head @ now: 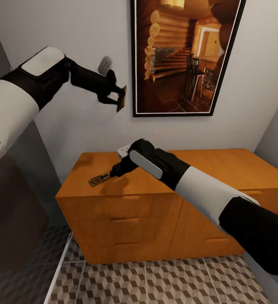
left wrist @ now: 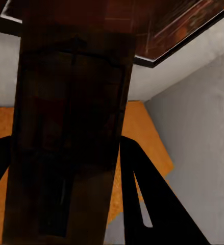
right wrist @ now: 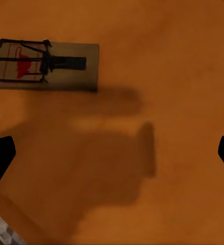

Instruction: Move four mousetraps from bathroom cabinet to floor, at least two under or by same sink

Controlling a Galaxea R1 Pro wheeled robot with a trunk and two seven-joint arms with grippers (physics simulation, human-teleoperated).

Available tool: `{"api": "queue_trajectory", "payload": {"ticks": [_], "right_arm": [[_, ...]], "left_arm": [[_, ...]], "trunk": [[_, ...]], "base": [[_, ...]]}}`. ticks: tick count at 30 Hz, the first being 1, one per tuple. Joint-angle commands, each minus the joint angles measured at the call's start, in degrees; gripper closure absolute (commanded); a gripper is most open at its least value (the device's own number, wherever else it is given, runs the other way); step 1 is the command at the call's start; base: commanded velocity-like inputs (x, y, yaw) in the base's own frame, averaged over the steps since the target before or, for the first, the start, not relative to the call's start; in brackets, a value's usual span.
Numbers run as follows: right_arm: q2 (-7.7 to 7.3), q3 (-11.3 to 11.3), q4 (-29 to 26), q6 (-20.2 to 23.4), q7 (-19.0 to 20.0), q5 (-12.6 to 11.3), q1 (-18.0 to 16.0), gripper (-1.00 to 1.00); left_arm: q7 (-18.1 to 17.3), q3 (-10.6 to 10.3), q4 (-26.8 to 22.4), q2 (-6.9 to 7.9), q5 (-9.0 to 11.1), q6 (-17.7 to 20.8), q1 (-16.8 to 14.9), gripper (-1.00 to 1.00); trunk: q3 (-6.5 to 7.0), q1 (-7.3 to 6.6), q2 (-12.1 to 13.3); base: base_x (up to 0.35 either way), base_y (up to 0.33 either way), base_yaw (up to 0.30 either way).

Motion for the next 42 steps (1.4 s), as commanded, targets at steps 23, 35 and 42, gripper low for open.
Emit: {"api": "queue_trajectory", "payload": {"ticks": [23, 35, 42], "right_arm": [[-0.5, 6.6, -16.1, -0.4, 1.4, 8.3, 0.0, -1.0], [-0.43, 6.6, -18.0, -0.4, 1.8, 12.7, 0.0, -1.0], [-0.42, 6.6, -18.1, -0.4, 1.8, 12.7, 0.0, -1.0]], "left_arm": [[0.5, 19.1, -8.7, -1.21, 3.4, -0.5, 0.2, 1.0], [0.5, 19.1, -8.7, -1.54, 3.3, -0.6, 0.4, 1.0], [0.5, 19.1, -8.7, -2.25, 3.2, -0.6, 0.4, 1.0]], "trunk": [[-0.07, 0.0, 0.0], [-0.07, 0.0, 0.0], [-0.07, 0.0, 0.0]], "base": [[0.041, 0.0, 0.0], [0.111, 0.0, 0.0], [0.002, 0.0, 0.001]]}}
